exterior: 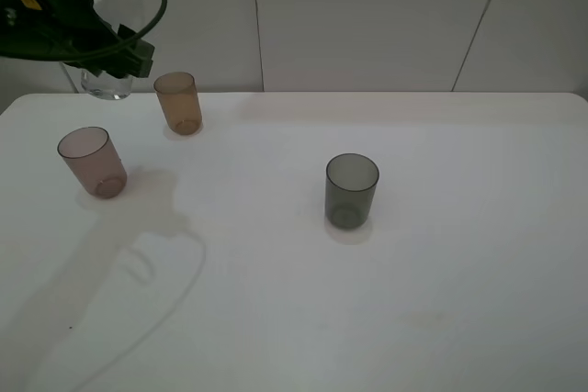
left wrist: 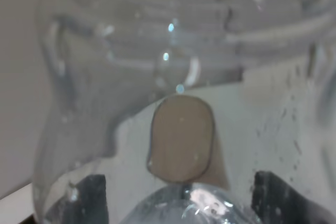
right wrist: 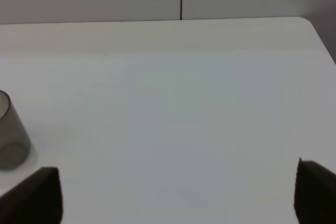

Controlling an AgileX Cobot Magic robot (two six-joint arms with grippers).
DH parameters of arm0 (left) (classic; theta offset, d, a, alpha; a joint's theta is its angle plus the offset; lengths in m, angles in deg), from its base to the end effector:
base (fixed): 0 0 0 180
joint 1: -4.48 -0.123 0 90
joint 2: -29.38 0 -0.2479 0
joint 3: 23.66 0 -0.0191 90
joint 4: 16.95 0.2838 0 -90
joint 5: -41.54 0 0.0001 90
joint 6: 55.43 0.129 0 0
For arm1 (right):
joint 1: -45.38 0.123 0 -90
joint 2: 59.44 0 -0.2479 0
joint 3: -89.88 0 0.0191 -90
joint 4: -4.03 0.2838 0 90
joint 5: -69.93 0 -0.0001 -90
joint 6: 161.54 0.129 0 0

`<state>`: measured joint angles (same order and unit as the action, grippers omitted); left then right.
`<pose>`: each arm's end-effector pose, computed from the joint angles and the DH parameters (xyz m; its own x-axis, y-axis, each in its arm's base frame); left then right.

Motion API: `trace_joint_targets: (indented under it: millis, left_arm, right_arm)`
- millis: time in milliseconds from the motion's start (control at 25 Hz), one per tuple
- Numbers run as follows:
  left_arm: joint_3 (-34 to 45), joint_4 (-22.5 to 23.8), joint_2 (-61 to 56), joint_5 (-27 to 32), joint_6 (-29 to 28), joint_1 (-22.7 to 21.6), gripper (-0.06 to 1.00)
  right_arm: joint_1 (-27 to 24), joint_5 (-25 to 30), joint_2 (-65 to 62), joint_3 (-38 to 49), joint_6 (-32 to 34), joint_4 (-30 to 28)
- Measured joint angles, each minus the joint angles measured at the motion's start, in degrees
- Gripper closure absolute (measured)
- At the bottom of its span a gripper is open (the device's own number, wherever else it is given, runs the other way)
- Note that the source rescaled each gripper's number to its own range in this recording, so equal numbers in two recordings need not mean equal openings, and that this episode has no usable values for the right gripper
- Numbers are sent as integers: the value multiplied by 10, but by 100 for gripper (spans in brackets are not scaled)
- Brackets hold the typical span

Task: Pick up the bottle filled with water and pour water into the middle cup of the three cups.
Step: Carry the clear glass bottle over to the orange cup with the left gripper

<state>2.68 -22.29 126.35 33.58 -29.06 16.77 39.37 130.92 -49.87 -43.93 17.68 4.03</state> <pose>0.3856 -0.0823 0.1738 -0.3184 0.4375 -0.8410 0.3386 0.8811 0.3301 0.0940 -0.0099 0.2815 -0.4490 0.0336 -0.8929 0.0986 0.9951 -0.0122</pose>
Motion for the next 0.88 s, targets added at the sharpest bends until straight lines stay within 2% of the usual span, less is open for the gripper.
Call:
trace_joint_targets:
  millis: [200,440,640,880]
  left_arm:
    - [-32,73,2,29,0,-54,92]
    - [-87,139,43,80,0,-77,92]
    - [-119,175,83,107,5,-80,92]
    - [-122,189,91,116,57,-88,92]
  right_arm:
    - [0,0,0,0,0,0]
    - [0,0,0,0,0,0]
    - [0,0,0,0,0,0]
    - [0,0,0,0,0,0]
